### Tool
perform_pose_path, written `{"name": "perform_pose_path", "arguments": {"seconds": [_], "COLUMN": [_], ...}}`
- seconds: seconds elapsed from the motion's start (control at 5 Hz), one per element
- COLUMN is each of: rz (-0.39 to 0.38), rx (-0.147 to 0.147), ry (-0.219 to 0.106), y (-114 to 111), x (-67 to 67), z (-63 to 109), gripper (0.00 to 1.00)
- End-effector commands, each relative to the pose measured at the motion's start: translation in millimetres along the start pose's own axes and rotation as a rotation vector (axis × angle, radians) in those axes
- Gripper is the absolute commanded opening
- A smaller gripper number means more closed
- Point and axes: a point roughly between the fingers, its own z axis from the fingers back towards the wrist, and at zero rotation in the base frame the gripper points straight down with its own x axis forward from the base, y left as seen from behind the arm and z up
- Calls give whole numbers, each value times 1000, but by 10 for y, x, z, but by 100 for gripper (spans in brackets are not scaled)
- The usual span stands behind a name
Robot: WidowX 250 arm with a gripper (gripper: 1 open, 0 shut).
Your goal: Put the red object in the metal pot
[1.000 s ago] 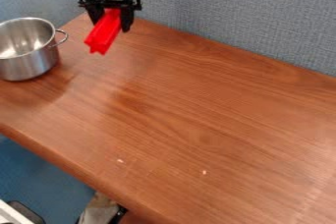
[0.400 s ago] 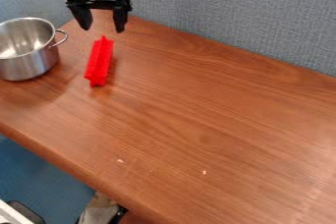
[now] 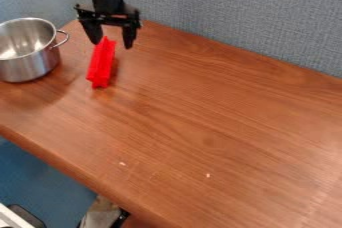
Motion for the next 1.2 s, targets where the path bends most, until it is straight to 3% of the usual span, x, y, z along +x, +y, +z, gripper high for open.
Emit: {"name": "perform_pose_path", "arguments": {"seconds": [0.0,0.2,0.4,0.6,1.0], "rz": [38,32,30,21,-45], "rx": [60,107,149,174,64], "ry": [-27,-35,-39,-58,-95], "y": [9,-64,-119,-184,373], "x": [193,237,281,322,551], "z": [79,27,-19,17,455], "gripper": [100,100,0,0,0]}}
